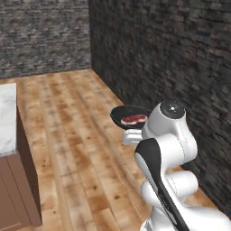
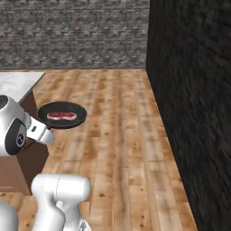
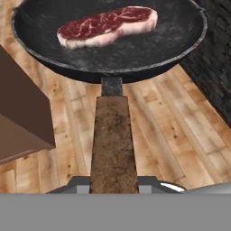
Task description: Pick up the pan with the steak in it and place it on the dining table. Then place the steak on the plate.
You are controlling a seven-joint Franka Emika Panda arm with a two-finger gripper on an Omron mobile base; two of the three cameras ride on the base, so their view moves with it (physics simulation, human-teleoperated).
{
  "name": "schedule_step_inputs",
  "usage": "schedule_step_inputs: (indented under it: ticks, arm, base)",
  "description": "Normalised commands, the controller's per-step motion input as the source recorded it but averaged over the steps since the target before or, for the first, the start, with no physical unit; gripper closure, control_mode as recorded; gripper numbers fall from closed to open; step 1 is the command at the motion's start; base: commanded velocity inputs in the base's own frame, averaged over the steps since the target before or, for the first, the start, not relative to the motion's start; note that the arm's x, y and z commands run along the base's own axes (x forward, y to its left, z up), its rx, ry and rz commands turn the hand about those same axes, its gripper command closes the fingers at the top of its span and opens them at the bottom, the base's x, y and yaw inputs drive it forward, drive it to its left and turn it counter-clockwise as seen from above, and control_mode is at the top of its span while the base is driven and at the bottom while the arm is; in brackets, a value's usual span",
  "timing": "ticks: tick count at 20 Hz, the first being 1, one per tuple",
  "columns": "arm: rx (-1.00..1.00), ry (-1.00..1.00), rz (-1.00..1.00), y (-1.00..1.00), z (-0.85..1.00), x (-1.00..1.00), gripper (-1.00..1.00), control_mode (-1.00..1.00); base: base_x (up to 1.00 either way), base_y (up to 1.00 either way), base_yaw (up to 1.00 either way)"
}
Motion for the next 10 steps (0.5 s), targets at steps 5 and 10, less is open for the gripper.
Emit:
schedule_step_inputs:
  ticks: [5,10]
  arm:
    - [0.0,0.0,0.0,0.0,0.0,0.0,1.0,1.0]
    - [0.0,0.0,0.0,0.0,0.0,0.0,1.0,1.0]
  base:
    - [1.0,-0.31,0.07]
    - [1.0,-0.29,0.06]
